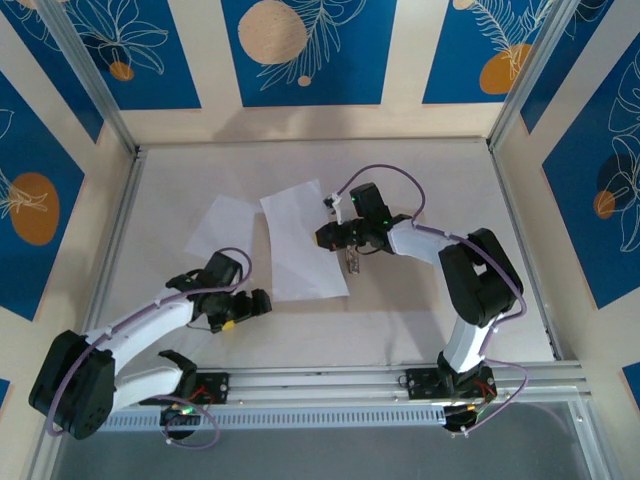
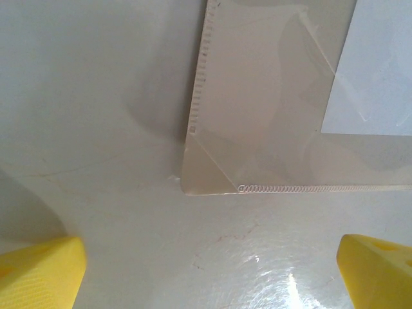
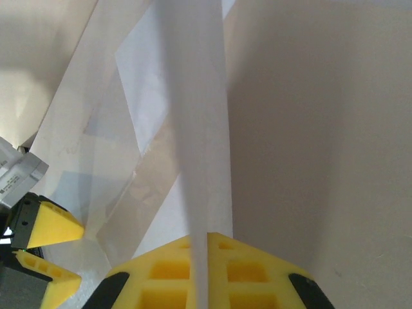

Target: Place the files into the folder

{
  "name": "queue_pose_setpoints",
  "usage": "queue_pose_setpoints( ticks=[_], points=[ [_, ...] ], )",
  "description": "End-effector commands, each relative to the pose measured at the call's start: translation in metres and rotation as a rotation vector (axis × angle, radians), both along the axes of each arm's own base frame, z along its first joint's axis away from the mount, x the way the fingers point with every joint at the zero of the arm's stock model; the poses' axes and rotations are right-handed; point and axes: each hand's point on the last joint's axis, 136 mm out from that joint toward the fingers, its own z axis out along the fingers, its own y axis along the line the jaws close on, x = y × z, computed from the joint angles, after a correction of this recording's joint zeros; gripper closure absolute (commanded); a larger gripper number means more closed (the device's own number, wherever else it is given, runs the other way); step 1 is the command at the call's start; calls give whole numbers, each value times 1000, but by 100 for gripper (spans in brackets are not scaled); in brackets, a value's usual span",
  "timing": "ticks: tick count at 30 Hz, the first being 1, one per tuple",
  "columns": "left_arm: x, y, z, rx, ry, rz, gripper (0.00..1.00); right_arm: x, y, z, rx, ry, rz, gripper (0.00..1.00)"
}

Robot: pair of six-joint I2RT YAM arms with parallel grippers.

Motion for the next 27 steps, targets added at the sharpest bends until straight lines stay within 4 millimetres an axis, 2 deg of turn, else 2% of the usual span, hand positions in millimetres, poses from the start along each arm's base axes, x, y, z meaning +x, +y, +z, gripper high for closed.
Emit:
queue_pose_setpoints(
  ticks=[1,13,20,27],
  points=[
    [-5,3,0,1,21,-6,0,-4,6,-7,32,36,3,100],
    [-8,6,1,6,20,-5,0,6,-1,-26,-40,65,-57,100],
    [-9,6,1,7,23,-6,0,16,4,-31,-65,94,-43,86],
    [-12,9,1,19,24,-5,0,29,5,-30,-22,125,-34,68]
  ],
)
